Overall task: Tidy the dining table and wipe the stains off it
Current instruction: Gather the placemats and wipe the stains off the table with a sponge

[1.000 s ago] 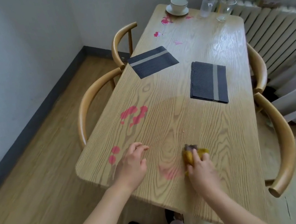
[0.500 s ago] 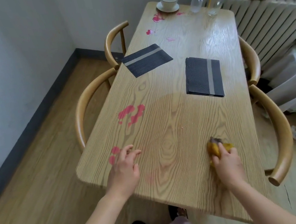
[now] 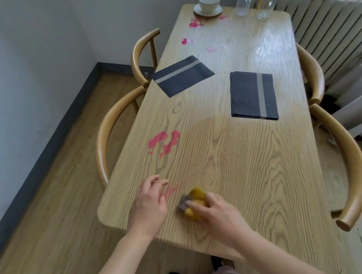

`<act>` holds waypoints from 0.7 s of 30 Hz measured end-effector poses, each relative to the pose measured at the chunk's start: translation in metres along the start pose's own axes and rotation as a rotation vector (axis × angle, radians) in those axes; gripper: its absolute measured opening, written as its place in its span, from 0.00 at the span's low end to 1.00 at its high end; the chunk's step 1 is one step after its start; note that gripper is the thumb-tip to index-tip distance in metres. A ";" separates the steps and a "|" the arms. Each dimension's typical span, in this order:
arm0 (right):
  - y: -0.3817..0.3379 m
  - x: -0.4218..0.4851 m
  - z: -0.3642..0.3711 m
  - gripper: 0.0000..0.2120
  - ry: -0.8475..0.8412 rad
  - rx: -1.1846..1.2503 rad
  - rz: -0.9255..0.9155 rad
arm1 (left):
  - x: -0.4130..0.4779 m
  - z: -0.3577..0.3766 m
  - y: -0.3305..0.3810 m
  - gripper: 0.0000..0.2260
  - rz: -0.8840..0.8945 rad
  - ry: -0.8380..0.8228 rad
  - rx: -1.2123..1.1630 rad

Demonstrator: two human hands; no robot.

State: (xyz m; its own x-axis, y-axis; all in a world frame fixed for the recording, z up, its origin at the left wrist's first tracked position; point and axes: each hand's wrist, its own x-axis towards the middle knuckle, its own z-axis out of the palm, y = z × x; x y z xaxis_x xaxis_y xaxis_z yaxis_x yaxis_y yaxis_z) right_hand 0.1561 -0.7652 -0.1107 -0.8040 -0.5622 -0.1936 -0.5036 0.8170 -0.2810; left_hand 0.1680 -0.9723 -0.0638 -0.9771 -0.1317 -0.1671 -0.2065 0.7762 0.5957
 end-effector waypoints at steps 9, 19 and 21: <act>0.149 -0.009 -0.053 0.25 0.181 0.231 0.928 | 0.012 0.007 0.023 0.17 0.013 -0.019 0.043; 0.019 0.061 -0.039 0.29 -0.170 0.024 0.095 | 0.046 0.016 0.047 0.19 0.000 -0.023 0.093; 0.040 0.056 -0.042 0.28 -0.136 0.010 0.112 | 0.049 0.014 0.048 0.19 -0.014 -0.025 0.092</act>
State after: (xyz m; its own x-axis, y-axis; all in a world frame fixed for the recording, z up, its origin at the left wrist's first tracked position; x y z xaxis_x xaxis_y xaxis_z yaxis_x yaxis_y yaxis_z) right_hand 0.0773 -0.7584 -0.0933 -0.8044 -0.4803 -0.3496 -0.4092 0.8746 -0.2601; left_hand 0.1105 -0.9326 -0.0542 -0.9724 -0.1281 -0.1952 -0.2132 0.8278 0.5190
